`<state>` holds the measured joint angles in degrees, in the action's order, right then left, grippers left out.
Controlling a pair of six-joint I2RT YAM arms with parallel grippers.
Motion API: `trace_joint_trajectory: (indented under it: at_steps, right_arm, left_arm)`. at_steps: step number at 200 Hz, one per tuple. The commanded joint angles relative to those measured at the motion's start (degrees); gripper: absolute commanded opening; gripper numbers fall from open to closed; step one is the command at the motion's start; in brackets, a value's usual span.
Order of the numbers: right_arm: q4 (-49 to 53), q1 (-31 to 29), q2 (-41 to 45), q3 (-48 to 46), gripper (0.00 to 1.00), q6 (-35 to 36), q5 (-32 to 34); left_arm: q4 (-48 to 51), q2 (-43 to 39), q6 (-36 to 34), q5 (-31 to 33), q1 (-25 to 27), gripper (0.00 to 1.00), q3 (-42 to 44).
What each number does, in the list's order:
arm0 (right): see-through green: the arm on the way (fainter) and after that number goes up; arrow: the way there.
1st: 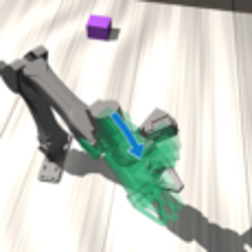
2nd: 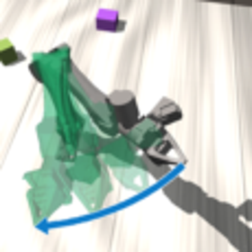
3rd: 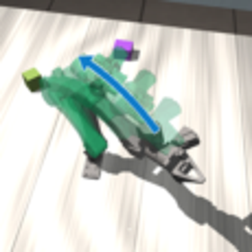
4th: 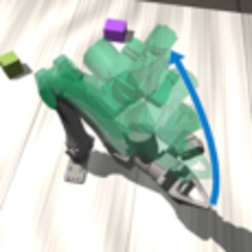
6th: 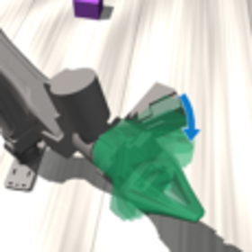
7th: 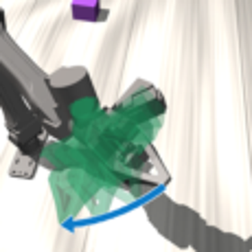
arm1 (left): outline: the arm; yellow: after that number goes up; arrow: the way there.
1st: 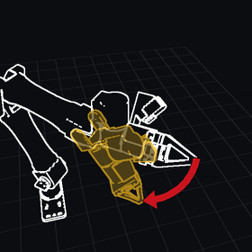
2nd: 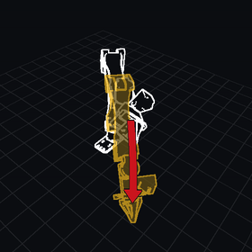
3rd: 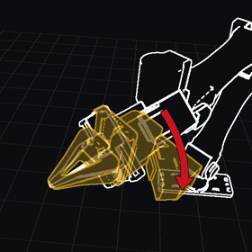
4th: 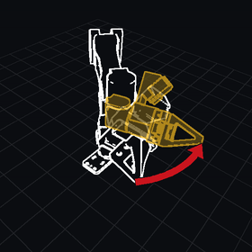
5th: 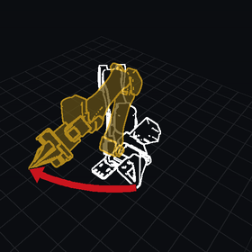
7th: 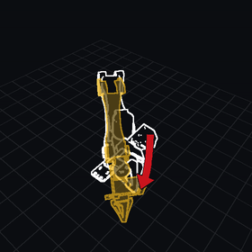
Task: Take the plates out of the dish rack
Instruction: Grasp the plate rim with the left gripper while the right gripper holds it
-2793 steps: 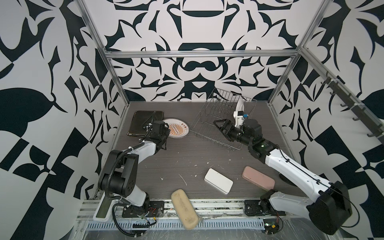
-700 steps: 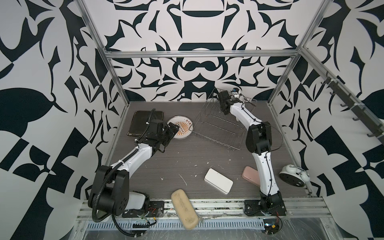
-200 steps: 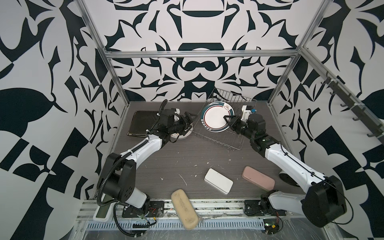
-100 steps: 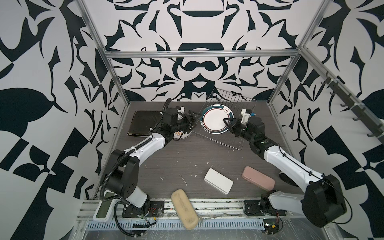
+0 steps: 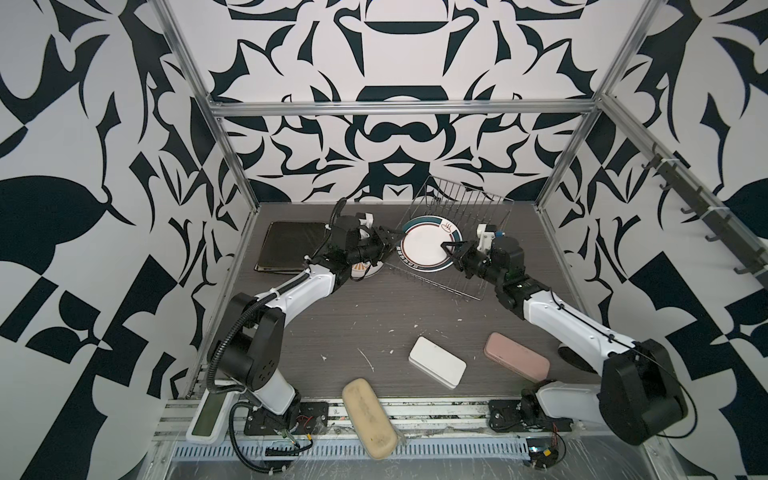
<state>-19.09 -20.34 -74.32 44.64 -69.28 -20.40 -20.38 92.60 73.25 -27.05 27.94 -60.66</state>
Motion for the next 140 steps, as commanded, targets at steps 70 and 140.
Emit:
trace_joint_trajectory:
  at_steps: [70, 140]
  right_arm:
    - [-9.25, -0.14, -1.91, 2.55, 0.0, -2.93, -6.2]
    - [-9.13, -0.14, -1.57, 2.64, 0.0, -2.55, -7.08]
  left_arm:
    - [-1.55, 0.13, 0.44, 0.65, 0.18, 0.32, 0.55]
    - [-1.0, -0.04, 0.14, 0.81, 0.18, 0.09, 0.11]
